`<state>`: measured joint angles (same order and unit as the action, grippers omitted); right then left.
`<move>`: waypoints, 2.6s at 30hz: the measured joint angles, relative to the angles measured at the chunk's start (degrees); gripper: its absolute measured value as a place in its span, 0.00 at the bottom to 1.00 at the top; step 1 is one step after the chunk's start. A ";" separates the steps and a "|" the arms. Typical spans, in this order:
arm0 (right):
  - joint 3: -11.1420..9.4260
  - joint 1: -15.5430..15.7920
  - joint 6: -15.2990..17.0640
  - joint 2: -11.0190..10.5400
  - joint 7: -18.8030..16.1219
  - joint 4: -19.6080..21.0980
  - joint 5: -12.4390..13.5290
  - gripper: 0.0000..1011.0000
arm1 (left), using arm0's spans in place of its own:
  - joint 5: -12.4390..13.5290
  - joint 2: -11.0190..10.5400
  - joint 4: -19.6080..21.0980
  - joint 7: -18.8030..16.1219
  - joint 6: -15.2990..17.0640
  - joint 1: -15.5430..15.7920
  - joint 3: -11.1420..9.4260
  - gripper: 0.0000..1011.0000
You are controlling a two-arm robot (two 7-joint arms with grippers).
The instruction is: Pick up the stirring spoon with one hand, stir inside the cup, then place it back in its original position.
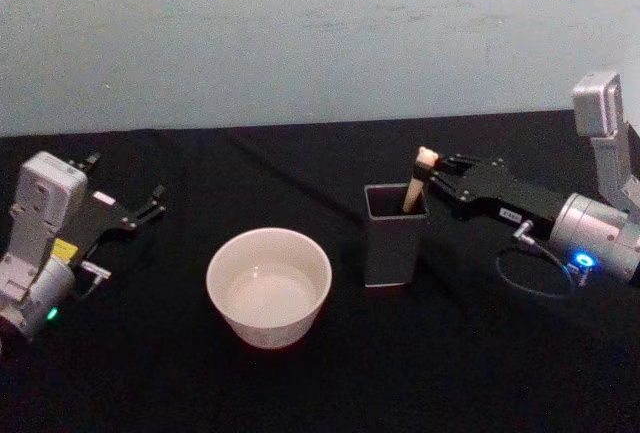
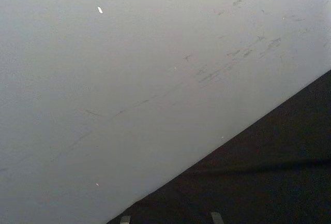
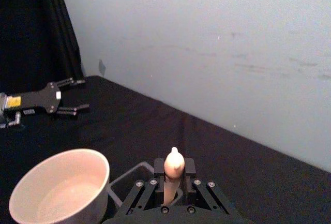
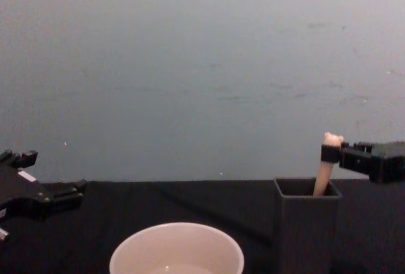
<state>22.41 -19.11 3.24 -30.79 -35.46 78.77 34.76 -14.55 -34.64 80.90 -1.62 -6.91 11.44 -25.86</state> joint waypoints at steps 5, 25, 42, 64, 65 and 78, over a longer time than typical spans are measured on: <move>-0.55 0.03 -0.28 -0.42 0.48 1.18 1.04 0.22 | 0.00 0.00 0.00 0.00 0.00 0.00 0.00 0.99; -3.13 -0.69 -2.43 -1.56 0.90 5.98 6.05 0.22 | 0.00 0.00 0.00 0.00 0.00 0.00 0.00 0.99; -1.40 -2.68 -2.34 -0.08 0.77 7.09 8.99 0.22 | 0.00 0.00 0.00 0.00 0.00 0.00 -0.01 0.99; 7.57 -3.22 -2.10 0.65 -3.05 6.91 6.83 0.22 | 0.00 0.00 0.00 0.00 0.00 0.00 0.00 0.99; 7.87 -3.17 -2.21 0.64 -3.18 6.86 6.56 0.22 | 0.00 0.00 0.00 0.00 0.00 0.00 0.00 0.99; 11.49 -2.68 -3.14 1.38 -4.65 5.84 3.10 0.22 | 0.00 0.00 0.00 0.00 0.00 0.00 0.00 0.99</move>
<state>33.90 -21.79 0.10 -29.41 -40.11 84.61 37.86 -14.55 -34.64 80.90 -1.62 -6.91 11.43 -25.86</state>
